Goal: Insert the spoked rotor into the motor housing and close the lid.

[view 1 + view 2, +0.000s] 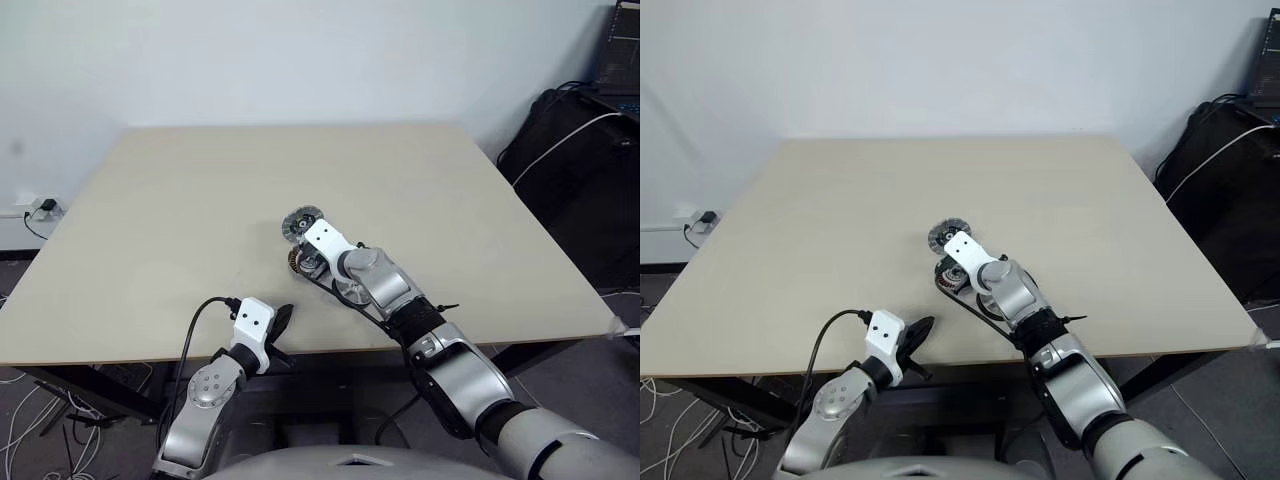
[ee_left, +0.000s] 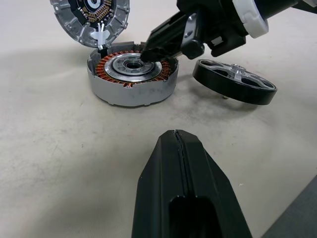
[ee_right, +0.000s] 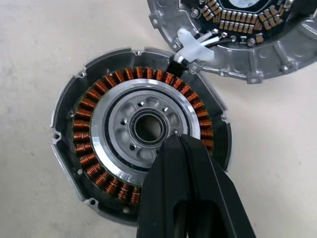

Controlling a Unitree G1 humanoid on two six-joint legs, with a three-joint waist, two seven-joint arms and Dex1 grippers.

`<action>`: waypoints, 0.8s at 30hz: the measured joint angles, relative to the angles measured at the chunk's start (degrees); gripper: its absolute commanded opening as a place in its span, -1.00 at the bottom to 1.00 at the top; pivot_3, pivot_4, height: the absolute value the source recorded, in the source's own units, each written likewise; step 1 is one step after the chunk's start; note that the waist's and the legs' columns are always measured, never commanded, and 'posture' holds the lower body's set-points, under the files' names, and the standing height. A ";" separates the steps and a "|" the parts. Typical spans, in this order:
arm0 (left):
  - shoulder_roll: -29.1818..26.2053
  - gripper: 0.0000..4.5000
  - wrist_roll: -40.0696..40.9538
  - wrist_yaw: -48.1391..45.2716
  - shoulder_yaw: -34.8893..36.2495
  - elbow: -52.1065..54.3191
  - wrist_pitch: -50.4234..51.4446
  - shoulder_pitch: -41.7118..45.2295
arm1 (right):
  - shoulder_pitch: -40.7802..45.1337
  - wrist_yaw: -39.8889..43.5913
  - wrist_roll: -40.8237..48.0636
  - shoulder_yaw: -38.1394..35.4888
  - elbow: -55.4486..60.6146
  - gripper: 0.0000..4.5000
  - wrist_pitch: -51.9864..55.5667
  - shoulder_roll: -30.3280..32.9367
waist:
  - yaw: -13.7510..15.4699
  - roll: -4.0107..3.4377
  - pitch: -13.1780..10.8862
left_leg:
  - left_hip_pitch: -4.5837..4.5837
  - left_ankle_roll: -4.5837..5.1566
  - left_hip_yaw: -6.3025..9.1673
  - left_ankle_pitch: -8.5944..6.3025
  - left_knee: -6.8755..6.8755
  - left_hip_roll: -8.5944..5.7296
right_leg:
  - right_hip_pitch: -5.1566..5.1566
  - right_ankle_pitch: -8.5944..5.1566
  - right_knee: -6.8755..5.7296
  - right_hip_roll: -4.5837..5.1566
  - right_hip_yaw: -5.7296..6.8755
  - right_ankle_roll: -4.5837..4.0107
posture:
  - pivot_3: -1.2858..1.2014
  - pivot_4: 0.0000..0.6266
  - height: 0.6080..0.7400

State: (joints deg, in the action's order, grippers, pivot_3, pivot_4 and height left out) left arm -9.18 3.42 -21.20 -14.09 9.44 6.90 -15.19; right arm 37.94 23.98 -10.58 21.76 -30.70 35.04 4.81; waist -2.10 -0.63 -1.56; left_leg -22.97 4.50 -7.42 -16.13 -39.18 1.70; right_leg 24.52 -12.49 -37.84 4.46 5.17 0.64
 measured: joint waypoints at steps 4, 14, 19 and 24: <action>0.01 -1.00 0.00 -0.06 -0.01 0.00 0.04 0.09 | -0.57 -0.16 0.62 -0.64 1.14 -0.99 -0.40 -0.40 | -0.01 0.00 0.00 | 0.00 0.00 0.00 0.00 0.01 0.00 | 0.00 0.00 0.00 0.00 -0.01 0.00 | 0.03 -1.00 1.00; 0.00 -1.00 0.00 0.06 -0.03 0.03 0.14 -0.20 | -5.22 -0.18 5.78 -7.28 16.20 -0.99 0.06 0.73 | 0.40 0.01 0.00 | -0.01 0.06 0.08 -0.04 0.00 -0.01 | 0.07 -0.17 0.11 0.09 0.06 -0.08 | 0.03 -1.00 1.00; -0.17 -1.00 0.02 -0.01 0.04 0.08 0.38 -1.43 | -13.65 0.11 7.98 -12.64 28.18 -0.60 6.34 7.03 | 0.75 0.01 -0.01 | -0.01 0.19 0.13 -0.13 0.01 -0.05 | 0.07 -0.22 0.18 0.21 0.06 -0.08 | 0.03 -1.00 1.00; -0.39 -1.00 0.12 -0.17 0.06 0.23 0.56 -1.21 | -22.84 -0.35 10.98 -18.04 40.50 0.14 14.14 10.46 | 0.80 0.00 -0.02 | -0.02 0.18 0.26 -0.13 0.02 -0.01 | 0.07 -0.29 0.16 0.17 0.06 -0.13 | 0.03 -1.00 1.00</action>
State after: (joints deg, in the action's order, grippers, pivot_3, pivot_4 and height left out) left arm -9.57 3.54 -21.37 -14.03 9.67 7.46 -16.39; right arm 15.11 23.64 0.40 3.72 9.80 49.18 15.27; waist -1.30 -0.63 -1.59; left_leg -22.99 4.69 -7.16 -16.26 -39.16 1.69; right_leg 24.59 -12.78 -37.67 4.63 5.24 0.51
